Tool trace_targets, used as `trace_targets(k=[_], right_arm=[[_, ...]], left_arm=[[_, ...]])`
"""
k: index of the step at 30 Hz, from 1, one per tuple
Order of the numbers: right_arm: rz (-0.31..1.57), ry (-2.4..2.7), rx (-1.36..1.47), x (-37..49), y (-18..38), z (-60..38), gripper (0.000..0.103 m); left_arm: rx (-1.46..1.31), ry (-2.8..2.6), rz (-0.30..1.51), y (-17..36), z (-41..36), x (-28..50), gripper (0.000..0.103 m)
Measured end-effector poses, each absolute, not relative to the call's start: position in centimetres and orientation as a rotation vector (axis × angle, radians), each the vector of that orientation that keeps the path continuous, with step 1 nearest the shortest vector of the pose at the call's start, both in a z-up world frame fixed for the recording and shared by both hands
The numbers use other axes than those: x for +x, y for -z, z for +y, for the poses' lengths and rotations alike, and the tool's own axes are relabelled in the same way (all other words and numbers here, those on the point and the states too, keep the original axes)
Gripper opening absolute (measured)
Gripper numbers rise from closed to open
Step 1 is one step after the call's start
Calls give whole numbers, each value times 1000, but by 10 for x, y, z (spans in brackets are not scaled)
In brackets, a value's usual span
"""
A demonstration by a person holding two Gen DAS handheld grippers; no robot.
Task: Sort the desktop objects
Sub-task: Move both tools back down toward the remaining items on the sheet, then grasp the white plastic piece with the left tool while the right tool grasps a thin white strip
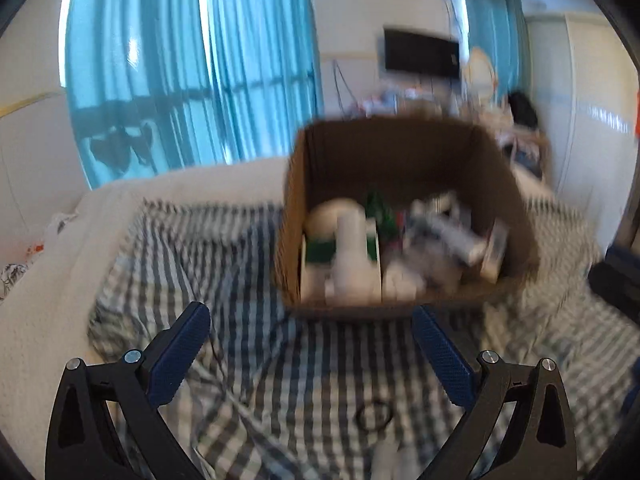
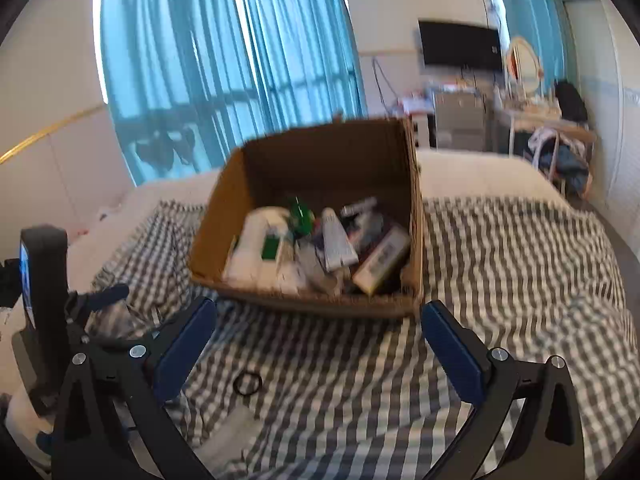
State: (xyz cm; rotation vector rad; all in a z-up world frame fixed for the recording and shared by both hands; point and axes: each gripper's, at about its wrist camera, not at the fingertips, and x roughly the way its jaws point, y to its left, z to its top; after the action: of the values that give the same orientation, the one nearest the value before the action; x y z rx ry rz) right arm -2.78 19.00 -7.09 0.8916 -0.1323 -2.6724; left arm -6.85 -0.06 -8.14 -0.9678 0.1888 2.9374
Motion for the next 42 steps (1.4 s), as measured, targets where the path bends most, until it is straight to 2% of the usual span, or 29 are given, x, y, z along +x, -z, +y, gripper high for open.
trace_targets(k=[4,8,11,13,16,20,23,27,29,30,31,33,38,41,42], right_arm=[[-271,2627,996,-26,94,194,103],[-208,2537,1096,-17,119,180,101],[-133,2453,1164,-11,133,164,82],[-75,2402,1225,-9,142,153,64],[-34,2348,1293,-6,153,147,50],[56,2259,1408,-2,173,137,49],[170,2246,1492,-2,188,127,50],[138,2181,1514,-5,191,125,50],[142,2165,1507,-4,191,123,52],[141,2148,1509,-4,192,121,56],[141,2126,1513,-5,193,116,61],[136,2088,1523,-8,196,107,64],[171,2024,1579,-16,211,90,64],[131,1992,1587,-26,215,83,66],[139,1977,1584,-27,217,79,62]], left_arm=[[-1249,-2780,280,119,2,-74,103],[-1347,-2684,283,141,5,-71,102],[-1389,-2604,243,150,6,-71,98],[-1426,-2551,221,157,7,-73,95],[-1504,-2466,202,172,11,-75,87],[-1611,-2369,176,189,12,-81,74],[-1696,-2246,159,205,16,-81,73],[-1816,-2118,165,231,22,-85,73],[-1824,-2122,154,232,21,-84,63],[-1829,-2131,153,233,20,-84,44],[-1835,-2121,138,234,20,-84,30],[-1806,-2116,90,231,19,-81,17],[-1706,-2240,20,208,9,-75,16],[-1624,-2307,-18,191,2,-73,16],[-1609,-2337,-9,186,-1,-74,16]])
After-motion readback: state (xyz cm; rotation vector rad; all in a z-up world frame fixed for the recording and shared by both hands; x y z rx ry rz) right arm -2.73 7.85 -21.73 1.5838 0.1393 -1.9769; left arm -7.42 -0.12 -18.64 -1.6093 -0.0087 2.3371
